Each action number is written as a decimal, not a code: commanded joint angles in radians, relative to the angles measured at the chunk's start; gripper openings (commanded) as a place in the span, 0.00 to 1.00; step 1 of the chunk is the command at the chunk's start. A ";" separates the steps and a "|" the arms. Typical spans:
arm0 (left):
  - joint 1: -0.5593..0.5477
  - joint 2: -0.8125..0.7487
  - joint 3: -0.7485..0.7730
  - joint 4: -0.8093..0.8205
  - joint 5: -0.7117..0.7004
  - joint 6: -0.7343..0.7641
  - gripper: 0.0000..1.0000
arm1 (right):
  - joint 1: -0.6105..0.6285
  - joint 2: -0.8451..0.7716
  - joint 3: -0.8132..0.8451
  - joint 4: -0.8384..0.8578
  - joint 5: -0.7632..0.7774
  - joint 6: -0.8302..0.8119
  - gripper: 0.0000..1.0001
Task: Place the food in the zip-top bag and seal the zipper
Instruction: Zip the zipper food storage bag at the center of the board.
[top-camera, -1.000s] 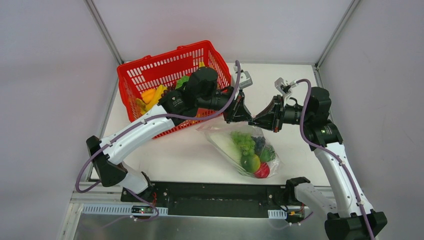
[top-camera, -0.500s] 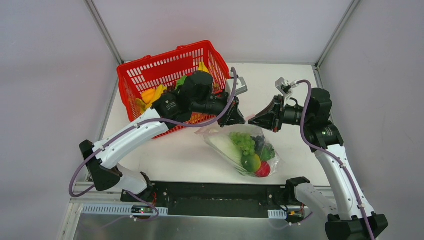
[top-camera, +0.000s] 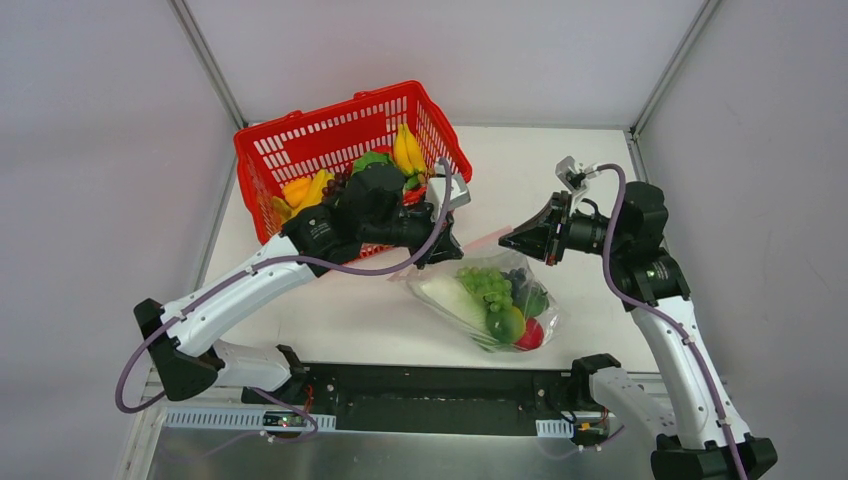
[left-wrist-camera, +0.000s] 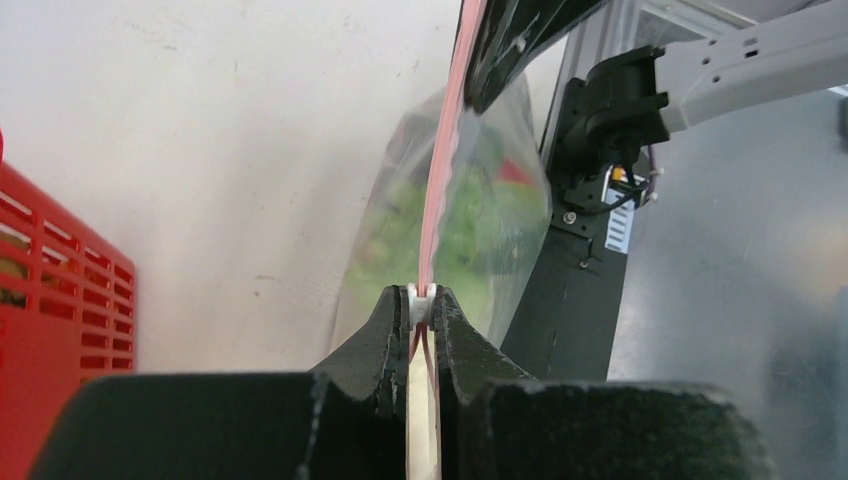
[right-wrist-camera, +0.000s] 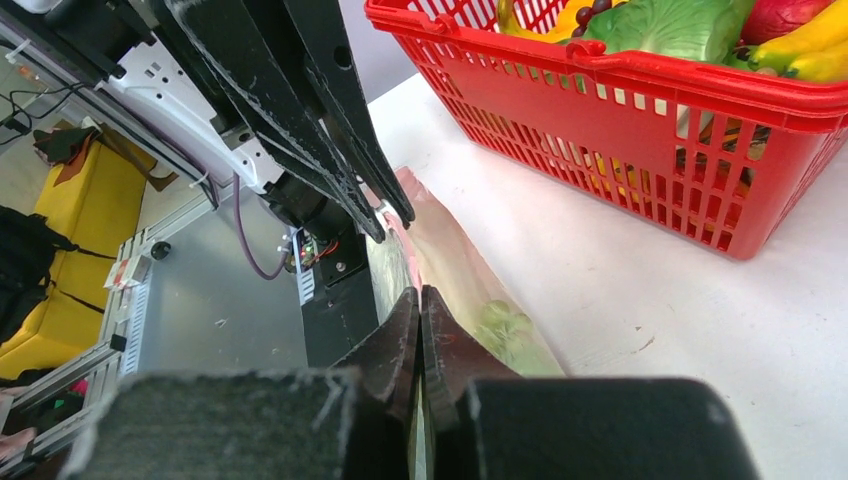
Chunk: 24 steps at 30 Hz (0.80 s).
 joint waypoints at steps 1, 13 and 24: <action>0.019 -0.075 -0.066 -0.095 -0.057 0.035 0.00 | -0.005 -0.036 0.010 0.101 0.053 0.009 0.00; 0.045 -0.196 -0.244 -0.113 -0.132 0.020 0.00 | -0.005 -0.049 0.000 0.119 0.112 0.012 0.00; 0.070 -0.294 -0.363 -0.126 -0.161 0.019 0.00 | -0.005 -0.073 -0.012 0.152 0.196 0.032 0.00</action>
